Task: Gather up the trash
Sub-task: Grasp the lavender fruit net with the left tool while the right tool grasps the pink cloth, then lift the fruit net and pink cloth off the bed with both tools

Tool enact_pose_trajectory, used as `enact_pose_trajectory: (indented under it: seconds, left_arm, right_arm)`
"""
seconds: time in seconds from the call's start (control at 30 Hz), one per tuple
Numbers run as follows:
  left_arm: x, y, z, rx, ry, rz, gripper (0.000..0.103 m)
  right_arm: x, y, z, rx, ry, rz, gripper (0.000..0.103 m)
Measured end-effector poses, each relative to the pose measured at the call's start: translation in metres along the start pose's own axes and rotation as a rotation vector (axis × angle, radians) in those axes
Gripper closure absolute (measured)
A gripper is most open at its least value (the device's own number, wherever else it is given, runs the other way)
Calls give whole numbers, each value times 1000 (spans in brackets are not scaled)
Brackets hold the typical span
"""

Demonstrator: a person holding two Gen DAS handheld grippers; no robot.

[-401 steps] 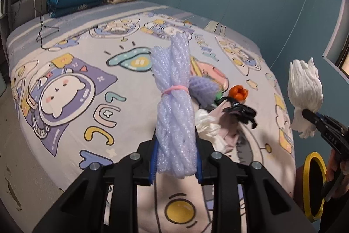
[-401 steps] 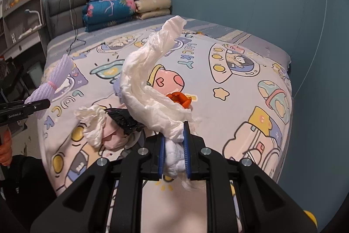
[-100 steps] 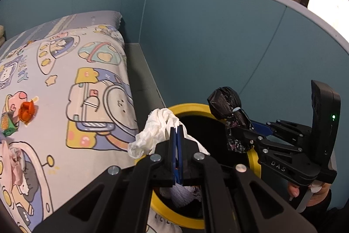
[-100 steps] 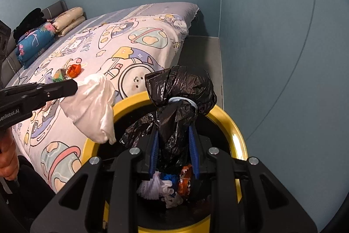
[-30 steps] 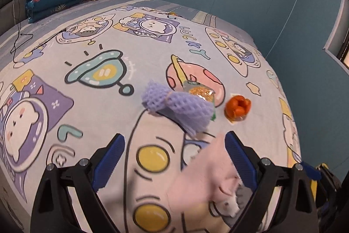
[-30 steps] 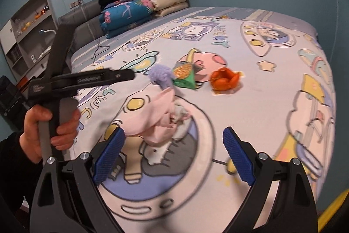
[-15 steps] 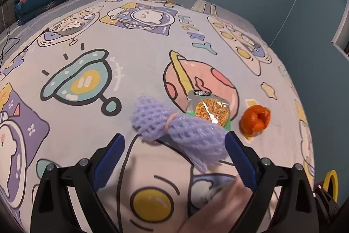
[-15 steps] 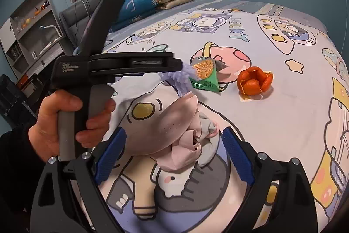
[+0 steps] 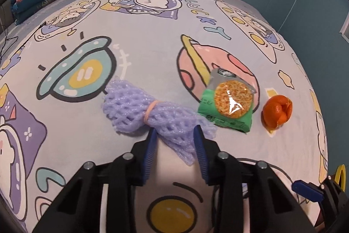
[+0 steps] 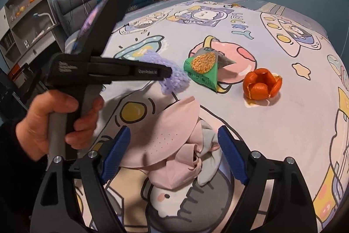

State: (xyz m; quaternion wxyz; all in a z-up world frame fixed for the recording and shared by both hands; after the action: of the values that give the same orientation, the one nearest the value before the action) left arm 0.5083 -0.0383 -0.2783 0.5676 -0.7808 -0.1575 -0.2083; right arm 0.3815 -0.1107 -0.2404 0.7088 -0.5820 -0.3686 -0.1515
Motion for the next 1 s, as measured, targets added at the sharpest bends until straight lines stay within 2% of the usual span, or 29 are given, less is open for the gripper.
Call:
enact_pose_trajectory:
  seconds: [0.2,0.3,0.4,0.47,0.5,0.53,0.83,1.0]
  left_arm:
    - [3,-5,25,21,-38,-1,78]
    - [4,-9,36,38,-55,-6,81]
    - [3,-13,47,52,-75,-9,83]
    - [1,-16,54,62,-89,-5,86]
    - [0,-18,57,65,-91,-5,91]
    - [-2,-20,61,75,-94,-4,91]
    - [-10,-56,77,65,-138,-48,93]
    - [-17,-76,78,45,-164,-68,93]
  right_arm:
    - [2,22,7,-45,-76,48,37]
    - [0,32,6,-85,-108,84,49]
    - [-3,36,6,-115,-144,106,67]
    - [-5,36,7,-158,-185,117,84]
    - [-5,35,6,-171,-193,119,87]
    - [-5,33,5,-173,-193,120,91]
    - [2,-17,-16,-136,-67,54,94]
    - [1,-54,-26,-68,10,19,94]
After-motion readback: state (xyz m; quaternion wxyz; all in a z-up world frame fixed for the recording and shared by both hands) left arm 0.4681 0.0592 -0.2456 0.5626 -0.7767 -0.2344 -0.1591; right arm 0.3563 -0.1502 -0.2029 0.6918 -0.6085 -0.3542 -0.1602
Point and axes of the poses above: each gripper's, at about its wrist camera, not at the fingertips, and y roughly the way its jaws point, z to its left, x to its top, the point moved 9 cm from there along y, roughly the way its jaws point, and after that the axes turned 10 degrees about -y, right-handed, at the moved point
